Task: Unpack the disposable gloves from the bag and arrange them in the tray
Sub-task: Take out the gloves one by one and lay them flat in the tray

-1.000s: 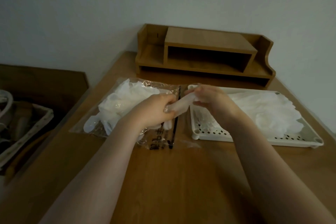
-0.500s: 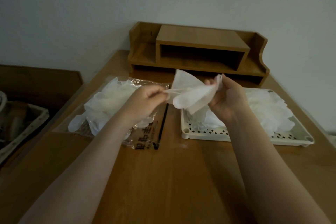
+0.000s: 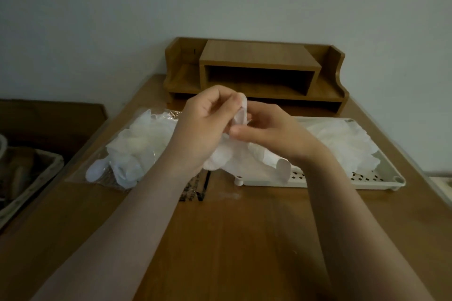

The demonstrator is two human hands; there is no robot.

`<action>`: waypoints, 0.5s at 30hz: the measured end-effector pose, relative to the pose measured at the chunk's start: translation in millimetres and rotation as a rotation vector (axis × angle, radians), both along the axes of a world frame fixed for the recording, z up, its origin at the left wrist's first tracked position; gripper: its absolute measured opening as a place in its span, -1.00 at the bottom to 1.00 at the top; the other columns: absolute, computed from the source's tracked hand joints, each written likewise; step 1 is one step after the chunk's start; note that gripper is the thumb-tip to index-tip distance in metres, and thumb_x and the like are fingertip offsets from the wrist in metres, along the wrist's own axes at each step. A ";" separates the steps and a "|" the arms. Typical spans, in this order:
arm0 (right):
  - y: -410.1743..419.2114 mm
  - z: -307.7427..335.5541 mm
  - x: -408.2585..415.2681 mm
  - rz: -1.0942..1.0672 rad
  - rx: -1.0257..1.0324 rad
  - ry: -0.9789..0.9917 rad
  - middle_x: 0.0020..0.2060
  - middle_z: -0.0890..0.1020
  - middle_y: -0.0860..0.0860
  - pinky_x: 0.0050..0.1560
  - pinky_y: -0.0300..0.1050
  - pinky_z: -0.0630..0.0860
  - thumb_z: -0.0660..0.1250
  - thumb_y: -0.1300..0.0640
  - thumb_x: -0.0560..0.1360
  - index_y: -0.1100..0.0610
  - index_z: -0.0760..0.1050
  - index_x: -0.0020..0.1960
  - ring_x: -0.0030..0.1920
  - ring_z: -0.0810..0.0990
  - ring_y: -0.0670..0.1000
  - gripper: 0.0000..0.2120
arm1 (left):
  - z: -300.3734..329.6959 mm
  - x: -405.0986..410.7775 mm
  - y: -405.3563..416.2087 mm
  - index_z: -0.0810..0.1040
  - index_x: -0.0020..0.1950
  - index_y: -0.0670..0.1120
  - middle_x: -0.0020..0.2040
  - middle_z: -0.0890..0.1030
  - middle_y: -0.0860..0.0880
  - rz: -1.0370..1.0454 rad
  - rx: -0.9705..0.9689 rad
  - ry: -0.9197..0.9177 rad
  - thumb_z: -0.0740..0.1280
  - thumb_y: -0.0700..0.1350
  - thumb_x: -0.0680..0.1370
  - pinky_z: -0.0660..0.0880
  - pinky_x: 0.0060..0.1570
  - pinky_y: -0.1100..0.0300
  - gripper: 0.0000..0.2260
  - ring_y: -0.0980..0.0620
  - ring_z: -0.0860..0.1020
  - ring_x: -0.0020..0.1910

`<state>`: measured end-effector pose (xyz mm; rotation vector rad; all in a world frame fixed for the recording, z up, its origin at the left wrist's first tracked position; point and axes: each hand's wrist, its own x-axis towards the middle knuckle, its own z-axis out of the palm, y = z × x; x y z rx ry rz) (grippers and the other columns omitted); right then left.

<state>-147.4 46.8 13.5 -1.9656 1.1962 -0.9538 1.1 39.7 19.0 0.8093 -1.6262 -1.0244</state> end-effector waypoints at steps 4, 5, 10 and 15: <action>1.8 0.1 4.3 -0.114 -0.005 -0.001 -0.30 0.61 0.17 -0.22 0.03 0.52 0.21 0.11 0.59 0.28 0.58 -0.10 -0.28 0.57 0.22 -0.72 | -0.5 -10.9 5.4 0.59 -0.13 0.02 -0.02 0.55 0.15 0.033 -0.138 -0.012 0.31 -0.12 0.55 0.52 0.03 0.25 -0.90 0.24 0.54 -0.01; 4.4 1.7 1.1 -0.117 0.073 -0.111 -0.31 0.61 0.13 -0.21 -0.03 0.51 0.17 0.12 0.62 0.29 0.56 -0.14 -0.30 0.56 0.18 -0.69 | -2.1 -12.2 4.2 0.58 -0.07 0.03 -0.01 0.56 0.16 0.033 -0.099 0.027 0.29 -0.06 0.55 0.53 0.01 0.24 -0.92 0.25 0.54 -0.01; 6.5 8.5 -16.1 -0.072 0.421 -0.919 -0.37 0.53 0.04 -0.25 -0.14 0.50 0.11 0.06 0.62 0.14 0.42 -0.26 -0.35 0.52 -0.02 -0.68 | -21.4 -2.8 -15.0 0.47 0.16 0.12 0.12 0.59 0.14 -0.261 0.167 -0.093 0.41 0.25 0.35 0.52 0.11 0.13 -0.56 0.15 0.56 0.13; 3.2 8.7 -35.0 -0.124 0.562 -1.213 -0.32 0.59 0.06 -0.24 -0.09 0.61 0.10 -0.05 0.61 0.11 0.41 -0.23 -0.27 0.62 0.01 -0.66 | -30.5 0.4 -19.2 0.56 0.11 -0.07 0.01 0.66 0.00 -0.388 0.329 -0.362 0.46 -0.04 0.42 0.58 0.00 0.08 -0.71 0.03 0.64 0.00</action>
